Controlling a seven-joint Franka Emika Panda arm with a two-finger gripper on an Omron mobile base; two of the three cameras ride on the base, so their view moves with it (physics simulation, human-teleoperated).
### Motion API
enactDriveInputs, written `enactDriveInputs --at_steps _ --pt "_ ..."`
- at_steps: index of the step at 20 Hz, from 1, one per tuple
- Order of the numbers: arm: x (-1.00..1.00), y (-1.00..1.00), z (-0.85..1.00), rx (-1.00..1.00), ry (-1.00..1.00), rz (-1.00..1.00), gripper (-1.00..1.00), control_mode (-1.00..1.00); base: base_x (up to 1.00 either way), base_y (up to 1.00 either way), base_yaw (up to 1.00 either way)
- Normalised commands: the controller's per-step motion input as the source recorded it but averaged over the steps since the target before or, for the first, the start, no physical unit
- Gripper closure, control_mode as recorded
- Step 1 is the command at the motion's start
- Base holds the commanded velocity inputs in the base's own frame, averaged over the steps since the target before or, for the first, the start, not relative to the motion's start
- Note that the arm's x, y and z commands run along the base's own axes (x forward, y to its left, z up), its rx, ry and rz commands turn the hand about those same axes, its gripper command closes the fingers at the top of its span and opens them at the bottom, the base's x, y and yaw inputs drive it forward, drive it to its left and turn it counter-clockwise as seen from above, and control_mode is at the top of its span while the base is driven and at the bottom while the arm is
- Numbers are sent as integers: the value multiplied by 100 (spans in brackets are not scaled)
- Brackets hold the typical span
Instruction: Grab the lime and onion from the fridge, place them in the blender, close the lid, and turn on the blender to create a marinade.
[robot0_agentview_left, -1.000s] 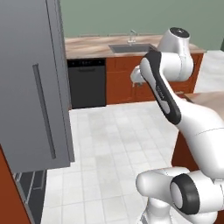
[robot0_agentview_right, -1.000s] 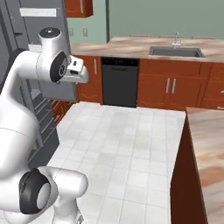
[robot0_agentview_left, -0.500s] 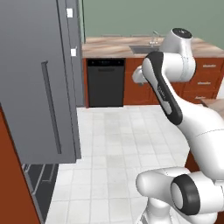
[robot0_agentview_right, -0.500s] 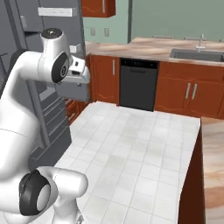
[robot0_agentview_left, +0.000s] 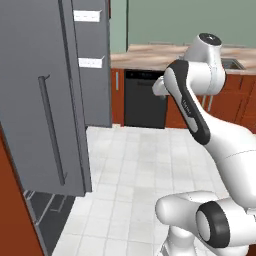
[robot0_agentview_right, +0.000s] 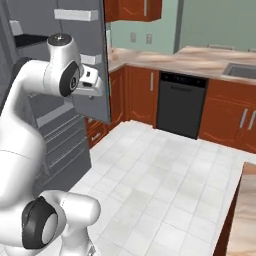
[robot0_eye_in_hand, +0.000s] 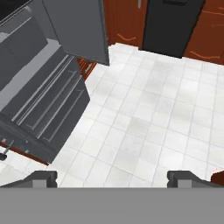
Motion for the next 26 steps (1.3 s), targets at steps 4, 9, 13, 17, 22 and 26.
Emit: enactDriveInputs --at_steps 4,9,13,17,22,26 --pt "0 0 0 0 0 0 -100 100 81 -48 31" --pt "0 0 0 0 0 0 -100 100 74 -49 28" --pt "0 0 0 0 0 0 -100 100 59 -54 29" --pt "0 0 0 0 0 0 -100 100 19 -31 37" --pt "0 0 0 0 0 0 -100 100 26 -2 45" --pt "0 0 0 0 0 0 -100 100 54 -3 45"
